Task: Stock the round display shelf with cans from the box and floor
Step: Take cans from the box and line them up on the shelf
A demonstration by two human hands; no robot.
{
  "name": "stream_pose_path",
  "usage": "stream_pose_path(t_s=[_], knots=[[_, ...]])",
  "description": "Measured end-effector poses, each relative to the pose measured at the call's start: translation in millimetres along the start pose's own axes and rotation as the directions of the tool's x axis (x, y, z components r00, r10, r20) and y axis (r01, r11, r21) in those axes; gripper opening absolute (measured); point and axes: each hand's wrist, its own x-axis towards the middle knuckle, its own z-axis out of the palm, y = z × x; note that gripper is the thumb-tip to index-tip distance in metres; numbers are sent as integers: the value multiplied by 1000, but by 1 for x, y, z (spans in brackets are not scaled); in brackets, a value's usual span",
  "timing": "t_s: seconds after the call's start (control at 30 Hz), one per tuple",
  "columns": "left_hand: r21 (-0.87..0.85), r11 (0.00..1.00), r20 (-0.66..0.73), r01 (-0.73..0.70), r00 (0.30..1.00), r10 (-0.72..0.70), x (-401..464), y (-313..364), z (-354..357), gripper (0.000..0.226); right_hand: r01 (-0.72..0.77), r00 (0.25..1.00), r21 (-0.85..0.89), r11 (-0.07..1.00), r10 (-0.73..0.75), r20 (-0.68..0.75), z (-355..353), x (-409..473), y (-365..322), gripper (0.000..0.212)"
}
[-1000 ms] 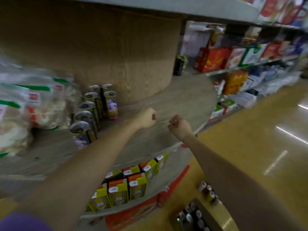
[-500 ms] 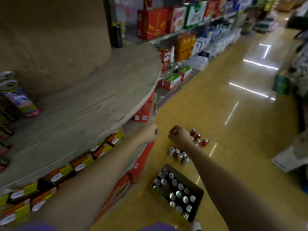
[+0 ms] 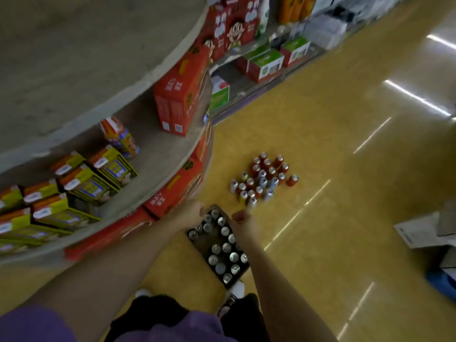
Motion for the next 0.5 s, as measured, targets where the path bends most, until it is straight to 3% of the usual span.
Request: stream_pose_path(t_s=[0.13, 0.2, 0.33, 0.5], knots=[[-86, 992, -21, 95, 995, -97, -2, 12, 19, 26, -61, 995, -28, 998, 63, 80, 13, 24, 28, 10], [-121, 981, -25, 154, 987, -158, 4, 9, 32, 19, -90, 992, -17, 996, 91, 87, 22, 36, 36, 12], [-147, 968, 68, 205, 978, -196, 29, -16, 77, 32, -139, 980, -50, 989, 144, 136, 55, 69, 61, 6], [-148, 944, 174, 294, 948, -268, 99, -61, 142, 8, -307, 949, 126, 943, 293, 117, 94, 109, 99, 8]])
